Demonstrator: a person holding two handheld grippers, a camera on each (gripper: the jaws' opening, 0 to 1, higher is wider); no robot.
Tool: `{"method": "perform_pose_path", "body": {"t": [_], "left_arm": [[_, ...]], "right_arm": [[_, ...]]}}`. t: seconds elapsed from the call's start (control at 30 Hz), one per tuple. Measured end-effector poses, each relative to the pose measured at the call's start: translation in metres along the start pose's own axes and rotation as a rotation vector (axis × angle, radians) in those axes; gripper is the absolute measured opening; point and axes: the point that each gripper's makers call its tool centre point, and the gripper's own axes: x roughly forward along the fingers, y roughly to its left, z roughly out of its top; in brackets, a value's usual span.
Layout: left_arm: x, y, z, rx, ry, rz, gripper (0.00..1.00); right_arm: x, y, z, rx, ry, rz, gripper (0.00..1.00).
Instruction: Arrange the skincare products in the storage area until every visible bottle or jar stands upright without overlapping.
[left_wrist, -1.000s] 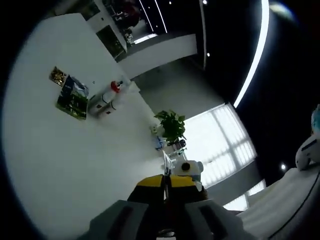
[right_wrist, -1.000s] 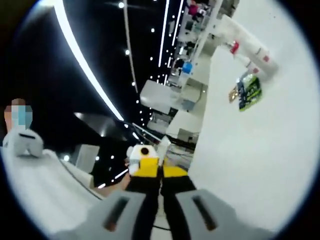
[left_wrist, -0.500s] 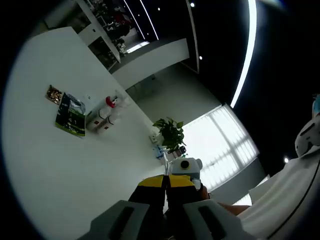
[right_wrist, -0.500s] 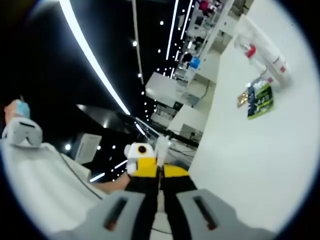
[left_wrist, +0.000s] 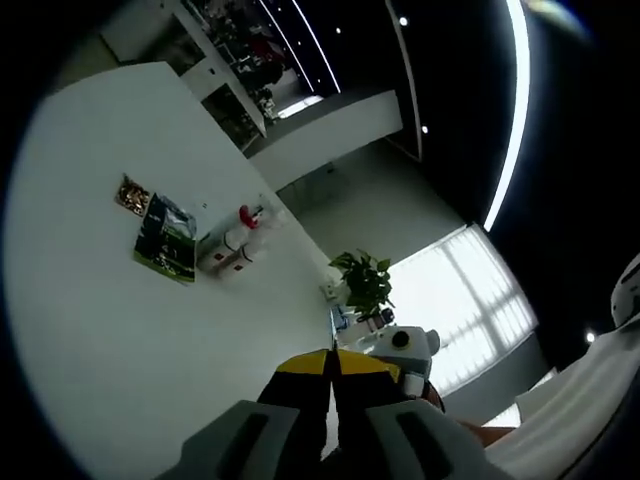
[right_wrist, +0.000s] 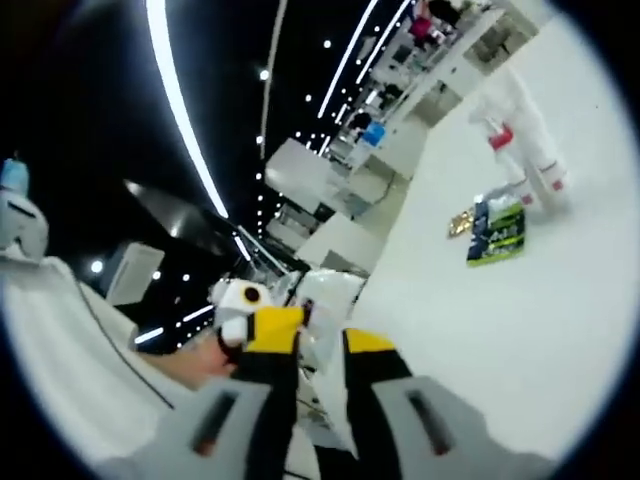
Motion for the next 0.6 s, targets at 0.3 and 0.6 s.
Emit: {"method": "perform_pose_path", "body": {"t": [0.3, 0.6], "left_arm": [[0.01, 0.003, 0.001, -0.017, -0.011, -0.002, 0.01], [0.01, 0.019, 0.004, -0.051, -0.028, 0.047, 0.01]], "right_arm": [[-0.009, -0.009, -0.006, -0.054, -0.001, -0.076, 0.32], [-0.025, -0.033, 0.003, -0.099, -0.071, -0.215, 0.6]]}}
